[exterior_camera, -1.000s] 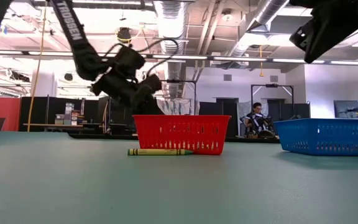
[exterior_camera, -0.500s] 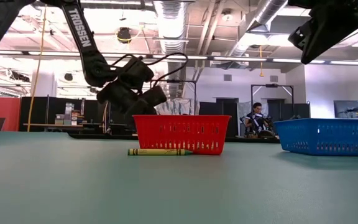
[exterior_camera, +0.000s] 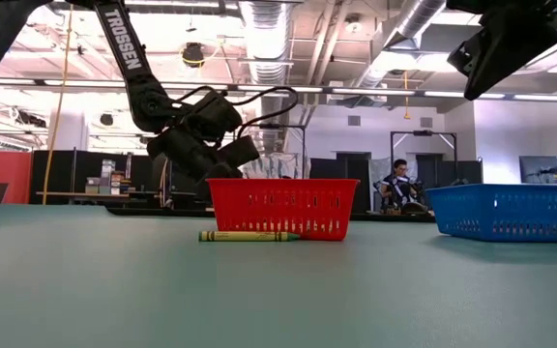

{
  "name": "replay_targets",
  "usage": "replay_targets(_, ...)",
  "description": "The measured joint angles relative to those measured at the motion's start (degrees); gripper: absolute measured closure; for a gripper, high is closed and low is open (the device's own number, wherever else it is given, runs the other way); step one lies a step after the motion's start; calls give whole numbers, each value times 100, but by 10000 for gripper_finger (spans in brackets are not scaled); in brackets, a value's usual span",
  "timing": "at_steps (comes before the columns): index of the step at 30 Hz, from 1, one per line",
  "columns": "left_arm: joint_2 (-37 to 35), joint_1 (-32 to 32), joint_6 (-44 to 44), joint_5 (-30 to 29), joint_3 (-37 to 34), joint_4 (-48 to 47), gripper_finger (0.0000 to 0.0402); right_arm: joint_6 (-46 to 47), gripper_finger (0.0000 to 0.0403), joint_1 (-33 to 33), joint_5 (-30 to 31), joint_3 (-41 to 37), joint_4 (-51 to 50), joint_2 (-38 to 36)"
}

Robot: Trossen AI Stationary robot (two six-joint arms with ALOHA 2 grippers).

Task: Sort crayons
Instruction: Put the black crayon into the yellow basket

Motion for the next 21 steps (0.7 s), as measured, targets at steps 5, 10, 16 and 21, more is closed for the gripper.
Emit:
replay_targets(5,-16,0,-355,15,28,259,386,150,340,0,-2,-2,-2,0)
replay_targets(10,-166,0,-450,-4,216,383,384,498,340,0,-2,-2,-1,0)
replay_targets(16,-487,-42,-478,265,437,547,384,304,340,0,513,-341,823,11)
replay_targets(21,-588,-119,-1026,1702,455,1641,384,-1231,340,-21,1061,-929,2792,11)
